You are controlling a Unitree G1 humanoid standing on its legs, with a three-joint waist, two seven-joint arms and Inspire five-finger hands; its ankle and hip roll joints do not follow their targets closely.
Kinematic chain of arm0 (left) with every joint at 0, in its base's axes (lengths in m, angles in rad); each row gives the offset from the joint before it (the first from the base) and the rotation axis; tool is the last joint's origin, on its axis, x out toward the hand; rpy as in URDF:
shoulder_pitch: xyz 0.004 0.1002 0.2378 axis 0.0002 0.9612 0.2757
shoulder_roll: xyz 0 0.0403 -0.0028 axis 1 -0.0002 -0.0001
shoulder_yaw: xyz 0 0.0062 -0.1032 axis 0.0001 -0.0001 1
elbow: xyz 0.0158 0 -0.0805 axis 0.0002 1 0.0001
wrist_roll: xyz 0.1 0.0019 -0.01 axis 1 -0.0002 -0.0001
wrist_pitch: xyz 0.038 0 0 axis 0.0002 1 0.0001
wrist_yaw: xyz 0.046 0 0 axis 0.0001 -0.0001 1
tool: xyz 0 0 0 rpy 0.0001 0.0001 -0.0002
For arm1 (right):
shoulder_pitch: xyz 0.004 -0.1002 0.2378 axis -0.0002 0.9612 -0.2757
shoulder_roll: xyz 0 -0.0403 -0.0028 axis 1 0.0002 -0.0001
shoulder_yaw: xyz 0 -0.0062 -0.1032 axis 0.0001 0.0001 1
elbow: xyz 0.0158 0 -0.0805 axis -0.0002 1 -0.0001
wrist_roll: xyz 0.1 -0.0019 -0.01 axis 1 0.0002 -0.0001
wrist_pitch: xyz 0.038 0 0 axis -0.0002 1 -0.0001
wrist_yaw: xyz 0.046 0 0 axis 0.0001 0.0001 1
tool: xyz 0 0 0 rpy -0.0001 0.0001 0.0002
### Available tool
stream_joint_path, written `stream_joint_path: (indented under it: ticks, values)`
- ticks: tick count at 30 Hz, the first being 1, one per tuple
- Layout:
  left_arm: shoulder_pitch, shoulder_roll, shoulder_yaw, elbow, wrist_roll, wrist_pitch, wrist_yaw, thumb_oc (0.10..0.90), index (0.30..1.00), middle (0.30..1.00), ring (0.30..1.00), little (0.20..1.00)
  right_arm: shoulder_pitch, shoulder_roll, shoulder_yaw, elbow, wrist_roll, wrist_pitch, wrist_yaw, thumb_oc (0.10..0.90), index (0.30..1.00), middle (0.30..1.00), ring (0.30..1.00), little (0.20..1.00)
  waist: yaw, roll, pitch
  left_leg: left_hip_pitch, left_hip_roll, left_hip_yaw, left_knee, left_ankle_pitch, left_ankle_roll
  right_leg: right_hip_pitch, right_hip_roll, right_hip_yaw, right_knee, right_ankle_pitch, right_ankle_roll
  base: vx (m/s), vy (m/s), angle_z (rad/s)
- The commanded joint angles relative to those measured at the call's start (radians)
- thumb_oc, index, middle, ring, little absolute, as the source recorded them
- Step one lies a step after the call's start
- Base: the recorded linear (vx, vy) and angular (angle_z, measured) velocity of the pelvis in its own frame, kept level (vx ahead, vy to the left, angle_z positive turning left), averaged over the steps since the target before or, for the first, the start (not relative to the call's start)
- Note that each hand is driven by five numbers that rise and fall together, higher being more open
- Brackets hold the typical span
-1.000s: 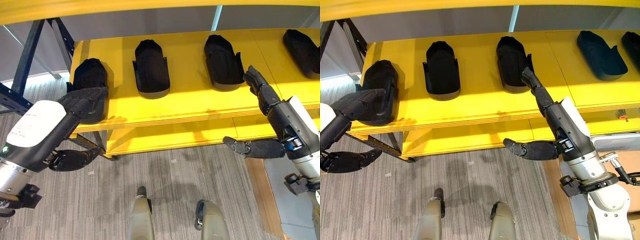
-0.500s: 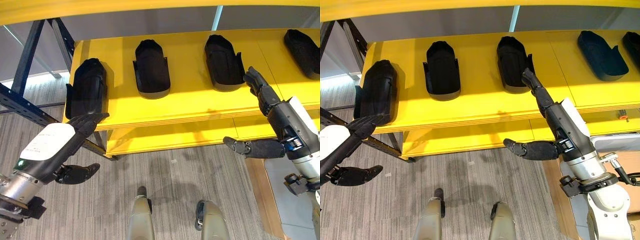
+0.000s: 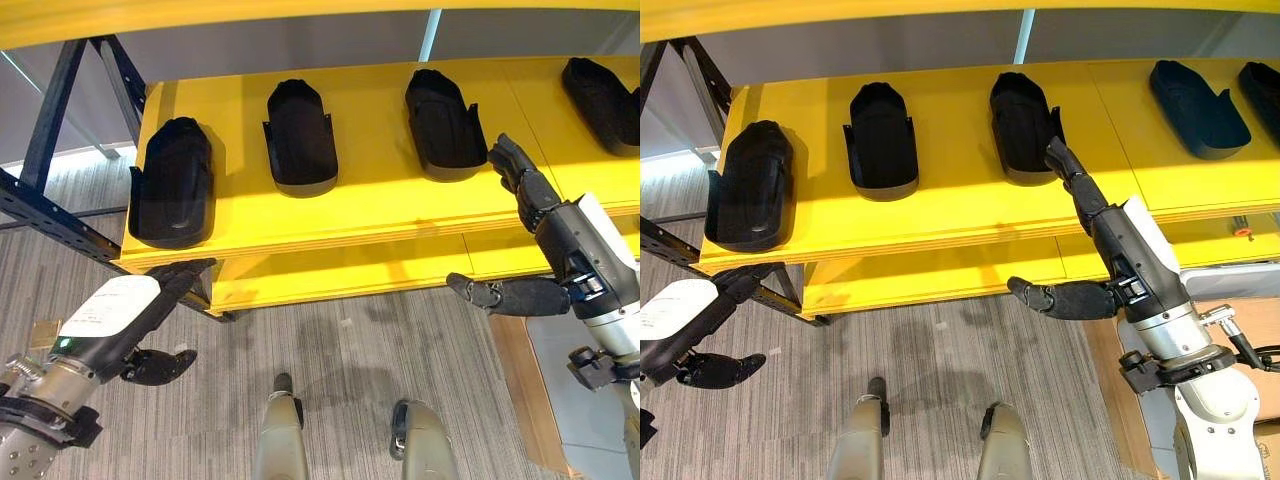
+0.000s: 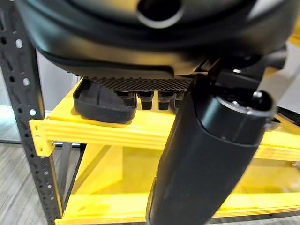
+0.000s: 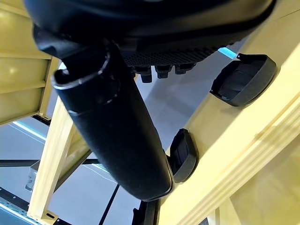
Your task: Move parts from the plastic box to the shelf.
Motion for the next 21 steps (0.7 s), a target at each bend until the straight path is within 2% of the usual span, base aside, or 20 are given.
stream_joint_path:
  ticks: [1,9,21]
  values:
    - [-0.048,0.049,0.043,-0.016,0.024,-0.016,0.047,0.900,1.000,1.000,1.000,1.000,-0.116,-0.004,-0.053,-0.067,0.032,-0.073,-0.048,0.900,1.000,1.000,1.000,1.000,-0.026,-0.018,-0.022,0.019,-0.037,0.036,0.056,-0.106,0.100,0.061,0.047,0.003,-0.052,0.001,-0.050,0.00,0.000,0.00]
    - [-0.082,0.046,0.005,0.053,0.061,-0.008,0.060,0.900,1.000,1.000,1.000,1.000,-0.121,-0.001,-0.053,-0.063,0.029,-0.069,-0.054,0.900,1.000,1.000,1.000,1.000,-0.030,-0.018,-0.019,0.013,-0.038,0.037,0.064,-0.110,0.102,0.054,0.048,0.009,-0.048,-0.001,-0.052,0.00,0.000,0.00]
    - [-0.151,0.048,0.005,0.123,0.106,0.002,0.122,0.900,1.000,1.000,1.000,1.000,-0.134,0.003,-0.053,-0.054,0.030,-0.069,-0.064,0.900,1.000,1.000,1.000,1.000,-0.031,-0.014,-0.019,0.008,-0.036,0.041,0.068,-0.112,0.100,0.045,0.047,0.013,-0.045,-0.003,-0.053,0.00,0.000,0.00]
